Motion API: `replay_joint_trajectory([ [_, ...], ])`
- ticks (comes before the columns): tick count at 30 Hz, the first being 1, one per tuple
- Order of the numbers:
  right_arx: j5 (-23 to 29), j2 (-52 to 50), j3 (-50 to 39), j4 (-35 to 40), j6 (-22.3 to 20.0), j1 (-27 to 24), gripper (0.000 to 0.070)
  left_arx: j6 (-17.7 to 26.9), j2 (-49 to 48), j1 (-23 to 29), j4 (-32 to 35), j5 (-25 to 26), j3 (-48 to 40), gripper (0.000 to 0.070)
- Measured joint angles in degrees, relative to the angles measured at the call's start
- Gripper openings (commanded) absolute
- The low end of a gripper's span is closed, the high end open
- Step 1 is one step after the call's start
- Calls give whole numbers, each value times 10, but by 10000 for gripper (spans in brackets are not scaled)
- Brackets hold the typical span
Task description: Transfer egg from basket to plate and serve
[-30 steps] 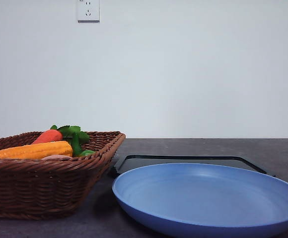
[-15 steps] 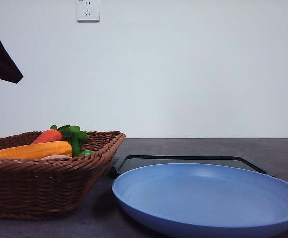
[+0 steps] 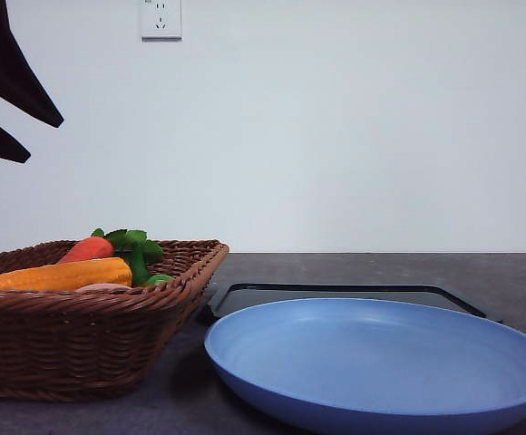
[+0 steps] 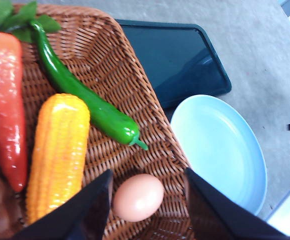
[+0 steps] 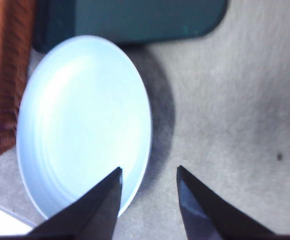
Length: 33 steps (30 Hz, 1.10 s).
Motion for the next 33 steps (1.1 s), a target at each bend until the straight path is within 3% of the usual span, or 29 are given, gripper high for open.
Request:
replay_joint_trajectory([
  [5, 25, 31, -18, 46, 24, 31, 224, -2, 0, -12, 0, 0, 0, 295],
  [18, 24, 192, -23, 183, 43, 87, 223, -2, 0, -30, 0, 0, 0, 294],
  [27, 23, 230, -23, 217, 51, 94, 1, -2, 0, -30, 0, 0, 0, 292],
  [33, 21, 219, -23, 213, 59, 94, 0, -1, 0, -32, -1, 0, 0, 297],
])
